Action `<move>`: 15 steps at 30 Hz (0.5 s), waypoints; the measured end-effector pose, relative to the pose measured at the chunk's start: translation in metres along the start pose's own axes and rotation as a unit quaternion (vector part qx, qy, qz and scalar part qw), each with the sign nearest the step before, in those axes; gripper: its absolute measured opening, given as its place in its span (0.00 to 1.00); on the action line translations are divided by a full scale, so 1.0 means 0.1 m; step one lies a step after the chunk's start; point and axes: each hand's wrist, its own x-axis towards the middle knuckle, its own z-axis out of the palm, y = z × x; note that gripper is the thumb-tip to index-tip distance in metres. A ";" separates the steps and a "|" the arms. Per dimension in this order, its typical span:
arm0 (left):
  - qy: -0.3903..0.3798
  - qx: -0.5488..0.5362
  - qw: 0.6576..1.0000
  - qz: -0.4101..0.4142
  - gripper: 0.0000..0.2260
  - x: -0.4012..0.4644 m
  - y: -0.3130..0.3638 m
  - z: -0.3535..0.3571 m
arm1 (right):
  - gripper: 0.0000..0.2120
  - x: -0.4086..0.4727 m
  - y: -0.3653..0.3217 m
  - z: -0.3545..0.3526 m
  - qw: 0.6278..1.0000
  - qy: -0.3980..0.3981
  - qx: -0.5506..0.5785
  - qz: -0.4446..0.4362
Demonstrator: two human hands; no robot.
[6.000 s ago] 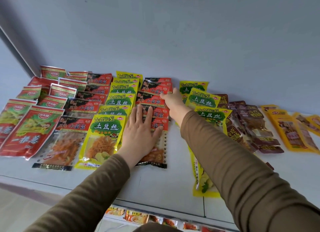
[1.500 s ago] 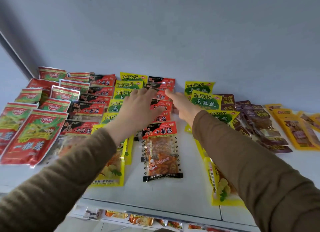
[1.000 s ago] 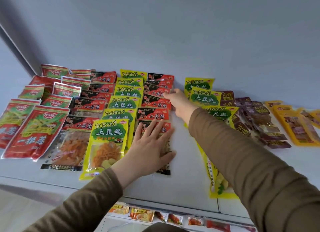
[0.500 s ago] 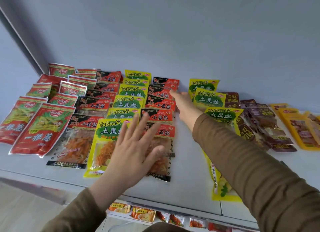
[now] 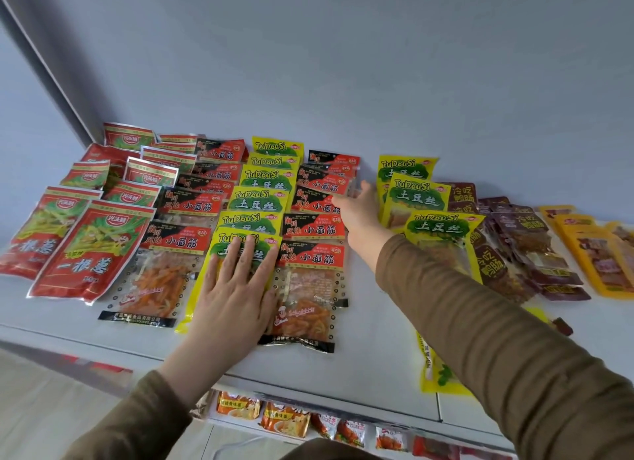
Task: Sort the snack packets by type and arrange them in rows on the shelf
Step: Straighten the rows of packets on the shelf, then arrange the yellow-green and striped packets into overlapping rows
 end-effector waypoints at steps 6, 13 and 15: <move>0.044 -0.071 0.996 0.013 0.30 0.05 0.15 -0.15 | 0.06 -0.03 -0.09 -0.08 1.000 -0.021 0.019 -0.003; -0.009 -0.021 0.994 0.103 0.32 0.07 0.64 0.03 | 0.09 -0.15 -0.22 -0.09 0.995 -0.095 0.015 0.013; -0.012 -0.021 0.996 0.084 0.32 0.07 0.64 0.04 | 0.11 -0.23 -0.29 -0.12 0.994 -0.112 0.009 0.008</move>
